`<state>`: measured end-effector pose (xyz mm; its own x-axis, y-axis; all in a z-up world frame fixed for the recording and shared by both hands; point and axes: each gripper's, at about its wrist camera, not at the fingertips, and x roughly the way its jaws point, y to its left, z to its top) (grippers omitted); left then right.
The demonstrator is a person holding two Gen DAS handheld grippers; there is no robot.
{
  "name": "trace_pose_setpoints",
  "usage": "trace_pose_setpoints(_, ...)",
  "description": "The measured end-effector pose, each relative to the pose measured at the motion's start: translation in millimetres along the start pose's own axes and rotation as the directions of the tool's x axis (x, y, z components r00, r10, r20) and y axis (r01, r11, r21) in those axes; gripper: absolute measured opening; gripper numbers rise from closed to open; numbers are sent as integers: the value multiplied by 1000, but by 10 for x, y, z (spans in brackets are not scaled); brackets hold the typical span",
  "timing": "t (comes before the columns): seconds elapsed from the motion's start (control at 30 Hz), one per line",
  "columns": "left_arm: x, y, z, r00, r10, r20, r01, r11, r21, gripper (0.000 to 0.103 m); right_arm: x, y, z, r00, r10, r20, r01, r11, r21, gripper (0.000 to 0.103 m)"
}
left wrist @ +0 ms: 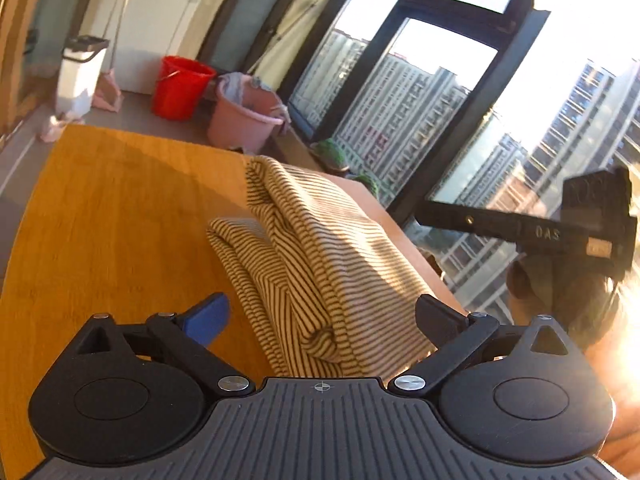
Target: Fold clothes
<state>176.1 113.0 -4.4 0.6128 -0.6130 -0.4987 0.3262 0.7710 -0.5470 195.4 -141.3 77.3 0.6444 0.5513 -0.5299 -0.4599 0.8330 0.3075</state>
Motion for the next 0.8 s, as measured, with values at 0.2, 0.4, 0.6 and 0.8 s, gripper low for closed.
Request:
trace_pose_setpoints(0.2, 424, -125, 128, 986, 164, -38, -162, 986, 40, 102, 171, -320, -357, 998, -18, -62, 26, 990, 137, 74)
trace_pose_setpoints(0.4, 496, -144, 75, 975, 212, -60, -206, 975, 86, 102, 20, -279, -381, 999, -52, 6, 51, 996, 77, 75)
trace_pose_setpoints(0.6, 477, -119, 50, 977, 205, -57, -200, 976, 90, 102, 110, 64, -52, 1000, 10, 24, -9, 998, -57, 37)
trace_pose_setpoints(0.8, 456, -114, -51, 976, 215, -25, -210, 969, 130, 102, 852, 380, 45, 985, 59, -160, -65, 997, -34, 37)
